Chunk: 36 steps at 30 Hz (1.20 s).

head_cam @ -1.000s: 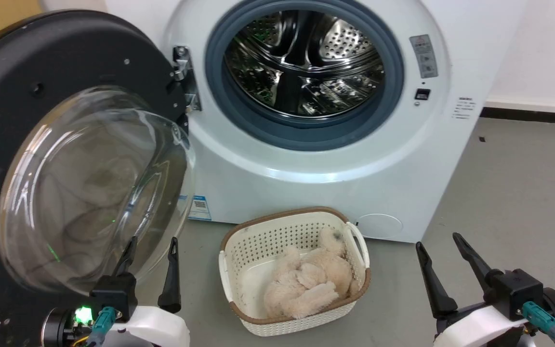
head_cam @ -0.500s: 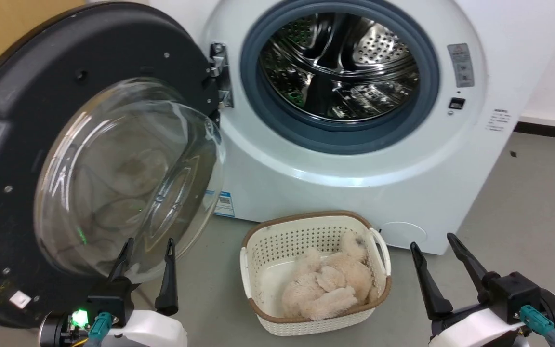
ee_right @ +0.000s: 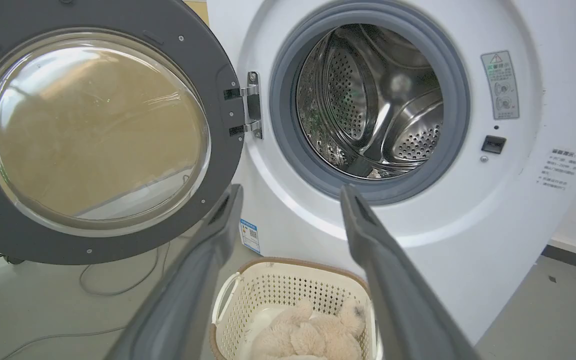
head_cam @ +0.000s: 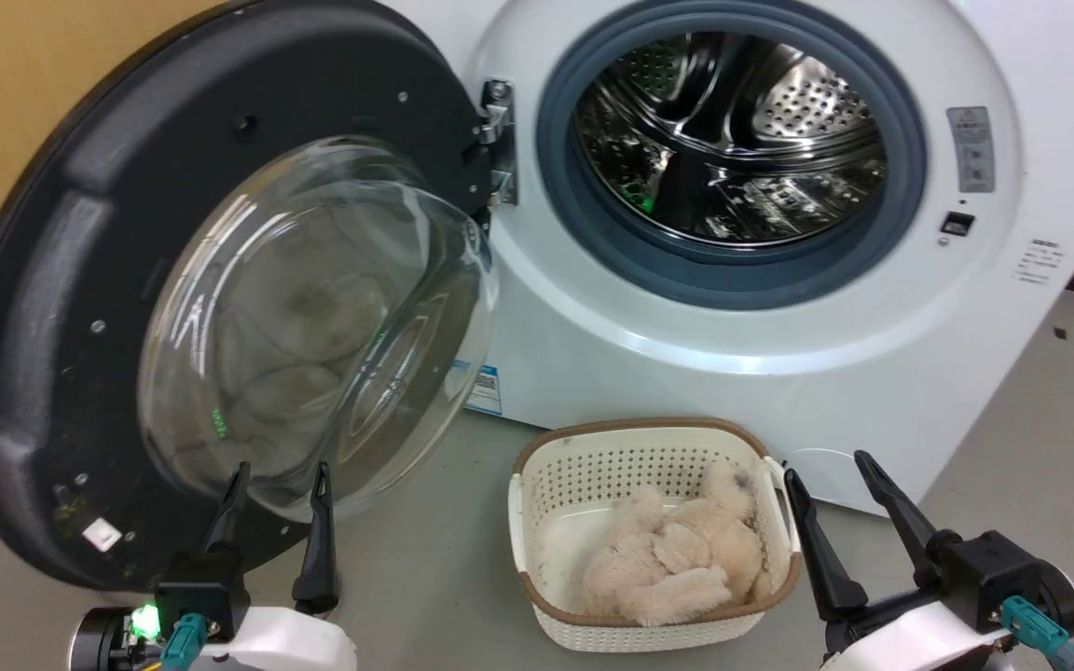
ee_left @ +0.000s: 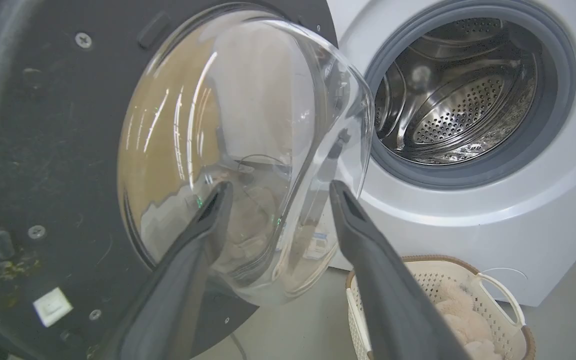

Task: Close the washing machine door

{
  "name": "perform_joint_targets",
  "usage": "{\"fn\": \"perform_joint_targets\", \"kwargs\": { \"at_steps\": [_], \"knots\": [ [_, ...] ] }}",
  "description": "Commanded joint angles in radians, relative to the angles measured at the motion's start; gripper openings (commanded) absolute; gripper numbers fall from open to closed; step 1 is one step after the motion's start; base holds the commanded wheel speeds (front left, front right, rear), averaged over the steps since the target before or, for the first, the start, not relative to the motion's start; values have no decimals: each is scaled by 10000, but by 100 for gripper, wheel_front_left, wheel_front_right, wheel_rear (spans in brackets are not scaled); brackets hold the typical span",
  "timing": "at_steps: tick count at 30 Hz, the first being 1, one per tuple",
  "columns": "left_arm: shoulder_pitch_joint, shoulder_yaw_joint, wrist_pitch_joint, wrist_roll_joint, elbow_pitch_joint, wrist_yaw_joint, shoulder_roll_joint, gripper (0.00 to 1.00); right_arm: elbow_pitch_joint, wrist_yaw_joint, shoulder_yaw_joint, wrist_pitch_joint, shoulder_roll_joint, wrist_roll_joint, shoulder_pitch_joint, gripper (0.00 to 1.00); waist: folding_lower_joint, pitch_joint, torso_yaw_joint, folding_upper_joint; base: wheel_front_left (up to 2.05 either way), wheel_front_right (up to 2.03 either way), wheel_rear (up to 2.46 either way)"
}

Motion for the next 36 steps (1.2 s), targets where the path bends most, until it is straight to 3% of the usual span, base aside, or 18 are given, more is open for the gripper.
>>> {"fn": "perform_joint_targets", "kwargs": {
  "at_steps": [1, 36],
  "knots": [
    [129, 20, -108, -44, -24, -55, -1, 100, 20, 3, 33, -106, 26, 73, 152, 100, 0, -8, 78, 0, 0, 0, 0],
    [479, 177, -839, -296, -309, 165, -2, 100, 380, 5, 820, -835, -78, 581, -165, 100, 0, 131, 1645, 0, 0, 0, 0]
  ]
}}
